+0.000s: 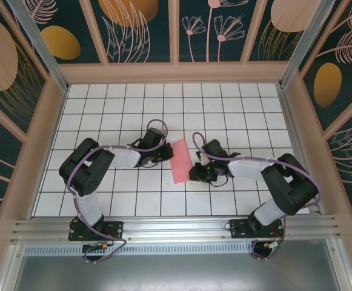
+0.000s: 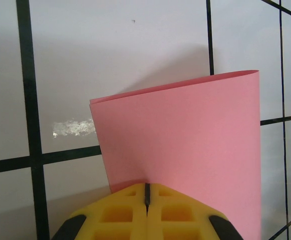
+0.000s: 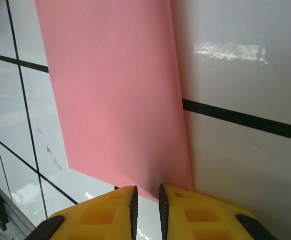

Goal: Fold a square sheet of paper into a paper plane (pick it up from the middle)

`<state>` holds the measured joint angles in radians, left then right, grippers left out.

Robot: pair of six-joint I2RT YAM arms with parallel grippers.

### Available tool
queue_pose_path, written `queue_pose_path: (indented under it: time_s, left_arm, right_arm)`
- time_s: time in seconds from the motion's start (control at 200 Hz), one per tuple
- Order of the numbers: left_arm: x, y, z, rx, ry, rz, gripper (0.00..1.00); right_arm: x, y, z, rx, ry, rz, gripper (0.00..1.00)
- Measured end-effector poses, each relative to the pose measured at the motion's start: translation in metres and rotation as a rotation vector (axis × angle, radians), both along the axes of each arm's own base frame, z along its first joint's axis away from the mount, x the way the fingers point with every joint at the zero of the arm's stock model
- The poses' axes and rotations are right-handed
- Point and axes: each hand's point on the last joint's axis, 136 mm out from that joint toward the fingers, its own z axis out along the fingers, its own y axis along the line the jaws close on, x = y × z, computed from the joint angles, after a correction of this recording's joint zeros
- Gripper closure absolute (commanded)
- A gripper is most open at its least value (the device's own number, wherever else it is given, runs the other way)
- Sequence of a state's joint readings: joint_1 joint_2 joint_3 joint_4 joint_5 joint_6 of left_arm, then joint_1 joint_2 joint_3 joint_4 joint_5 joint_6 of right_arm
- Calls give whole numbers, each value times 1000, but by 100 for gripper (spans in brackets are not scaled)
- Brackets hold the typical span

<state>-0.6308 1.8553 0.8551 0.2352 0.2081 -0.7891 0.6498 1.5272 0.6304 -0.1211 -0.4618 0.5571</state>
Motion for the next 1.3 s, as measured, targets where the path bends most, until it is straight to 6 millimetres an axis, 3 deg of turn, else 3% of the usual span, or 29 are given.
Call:
queue_pose_path:
  time_s: [0.11, 0.24, 0.365, 0.44, 0.55, 0.666, 0.861, 1.296]
  left_arm:
    - [0, 0, 0, -1, -2, -1, 95]
    - [0, 0, 1, 0, -3, -3, 96]
    - [0, 0, 1, 1, -3, -3, 96]
    - [1, 0, 1, 0, -4, -3, 96]
    - [1, 0, 1, 1, -4, -4, 96]
    - [1, 0, 1, 3, -8, -8, 96]
    - [1, 0, 1, 5, -10, -11, 96]
    - [1, -1, 0, 9, -13, -16, 97]
  right_arm:
    - [7, 5, 16, 3, -29, 0, 76]
    - [36, 24, 53, 65, -126, -7, 76]
    - [57, 38, 69, 86, -179, -15, 78]
    - [69, 45, 63, 77, -181, -17, 79]
    - [78, 48, 40, 35, -153, -22, 79]
    - [78, 44, 17, -7, -120, -23, 80]
    - [79, 30, -3, -31, -109, -50, 80]
    - [82, 28, 9, 22, -145, -62, 80]
